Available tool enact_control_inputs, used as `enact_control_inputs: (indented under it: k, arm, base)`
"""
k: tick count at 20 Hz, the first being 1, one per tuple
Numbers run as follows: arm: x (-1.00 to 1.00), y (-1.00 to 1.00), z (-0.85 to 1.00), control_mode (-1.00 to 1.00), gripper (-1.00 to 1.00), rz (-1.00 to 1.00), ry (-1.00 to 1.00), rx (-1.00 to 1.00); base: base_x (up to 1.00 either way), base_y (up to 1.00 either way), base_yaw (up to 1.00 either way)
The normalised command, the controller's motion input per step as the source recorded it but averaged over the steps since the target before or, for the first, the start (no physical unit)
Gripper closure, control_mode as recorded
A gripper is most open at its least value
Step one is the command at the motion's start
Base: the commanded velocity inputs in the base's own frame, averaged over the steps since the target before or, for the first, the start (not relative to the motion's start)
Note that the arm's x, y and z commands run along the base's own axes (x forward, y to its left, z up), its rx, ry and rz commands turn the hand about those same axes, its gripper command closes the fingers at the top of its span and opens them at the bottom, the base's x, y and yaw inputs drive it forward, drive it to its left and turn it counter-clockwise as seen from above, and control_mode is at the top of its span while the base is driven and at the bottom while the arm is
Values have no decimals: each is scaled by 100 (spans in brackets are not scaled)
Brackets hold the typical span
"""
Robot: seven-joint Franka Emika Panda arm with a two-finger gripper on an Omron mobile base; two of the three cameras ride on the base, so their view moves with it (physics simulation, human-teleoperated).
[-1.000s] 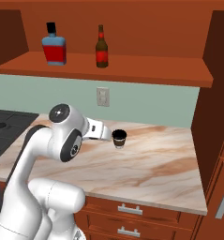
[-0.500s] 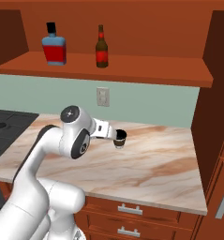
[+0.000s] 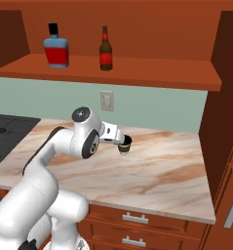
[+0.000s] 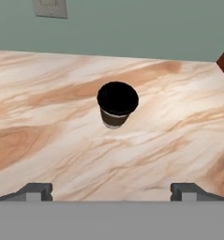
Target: Sort all alcoholic drinks to one cabinet, and non-alcoholic drinks to the other.
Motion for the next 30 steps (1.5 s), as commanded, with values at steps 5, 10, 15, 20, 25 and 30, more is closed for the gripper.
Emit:
enact_control_inputs:
  k: [5,10,15,20,25,30]
  arm:
    - [35,-14,-16,-100,-100,0,6,0]
    - [31,-17,-23,-100,-100,0,2,0]
    - [27,-10,-28,-100,-100,0,0,0]
    - [17,0,-27,-100,-100,0,-1,0]
    - [12,0,-15,-100,-100,0,0,0]
    - [14,0,-10,-100,-100,0,0,0]
  base:
    - [0,0,0]
    - [0,0,0]
    - [0,0,0]
    - [0,0,0]
    - [0,0,0]
    - [0,0,0]
